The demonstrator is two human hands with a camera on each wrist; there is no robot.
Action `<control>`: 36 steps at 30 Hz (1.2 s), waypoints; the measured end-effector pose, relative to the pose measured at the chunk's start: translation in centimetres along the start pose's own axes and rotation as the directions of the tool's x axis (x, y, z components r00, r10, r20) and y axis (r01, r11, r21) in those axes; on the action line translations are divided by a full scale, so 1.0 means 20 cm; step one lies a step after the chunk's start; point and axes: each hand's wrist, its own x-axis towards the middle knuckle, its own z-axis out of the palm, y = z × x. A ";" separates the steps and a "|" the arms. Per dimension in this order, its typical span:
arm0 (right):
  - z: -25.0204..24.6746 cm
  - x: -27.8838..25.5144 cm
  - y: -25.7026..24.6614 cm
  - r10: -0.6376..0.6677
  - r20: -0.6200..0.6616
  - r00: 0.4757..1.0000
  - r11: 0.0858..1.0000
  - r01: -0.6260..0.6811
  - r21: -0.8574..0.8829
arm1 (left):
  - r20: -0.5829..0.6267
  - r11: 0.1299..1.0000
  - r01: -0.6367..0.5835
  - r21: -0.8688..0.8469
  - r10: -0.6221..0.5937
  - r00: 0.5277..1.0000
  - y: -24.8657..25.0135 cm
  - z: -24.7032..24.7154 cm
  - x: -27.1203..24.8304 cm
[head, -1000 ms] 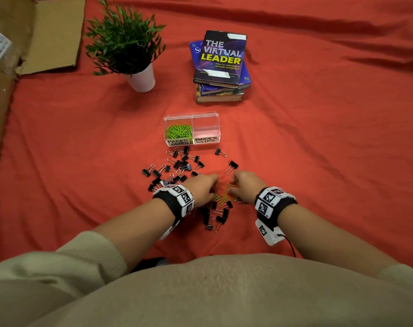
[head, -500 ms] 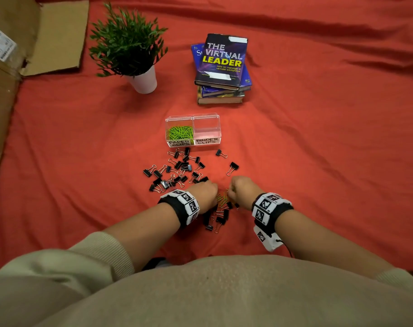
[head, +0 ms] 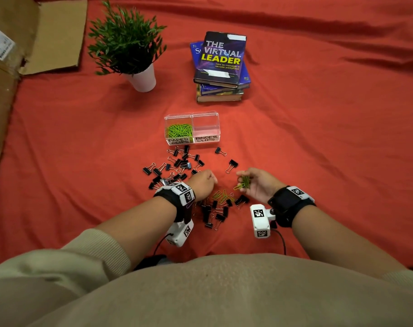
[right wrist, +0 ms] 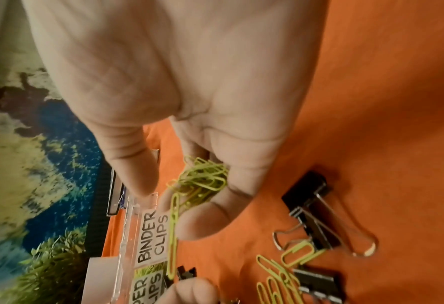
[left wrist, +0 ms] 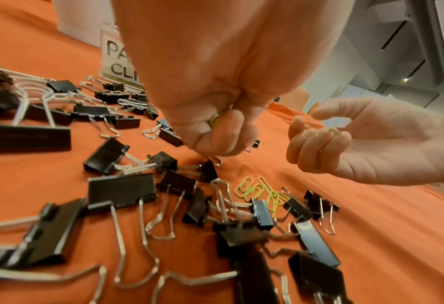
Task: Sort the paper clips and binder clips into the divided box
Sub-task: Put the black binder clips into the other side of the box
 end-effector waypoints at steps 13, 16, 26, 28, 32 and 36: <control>0.04 0.01 0.04 -0.014 -0.084 0.996 0.984 0.029 0.178 | 0.030 0.837 -0.118 0.535 0.121 0.992 -0.04 0.13 0.00; 0.04 0.02 0.04 -0.012 -0.078 0.997 0.979 0.027 0.203 | 0.039 0.811 -0.144 0.566 0.148 0.988 -0.03 0.14 0.01; 0.06 0.05 0.05 0.068 -0.002 0.998 0.997 -0.068 -0.032 | 0.067 0.776 -0.136 0.615 0.120 0.990 -0.03 0.12 -0.01; 0.08 0.07 0.06 0.044 -0.062 0.997 0.963 -0.059 -0.264 | 0.072 0.838 -0.162 0.520 0.146 0.987 -0.04 0.10 0.00; 0.08 0.10 0.09 -0.129 -0.156 0.979 0.705 -0.021 -0.709 | -0.047 0.965 -0.141 0.222 0.155 0.987 -0.03 0.00 0.01; 0.07 0.11 0.10 -0.234 -0.100 0.967 0.352 -0.011 -0.936 | -0.113 0.996 -0.088 -0.019 0.085 0.990 -0.01 -0.08 0.03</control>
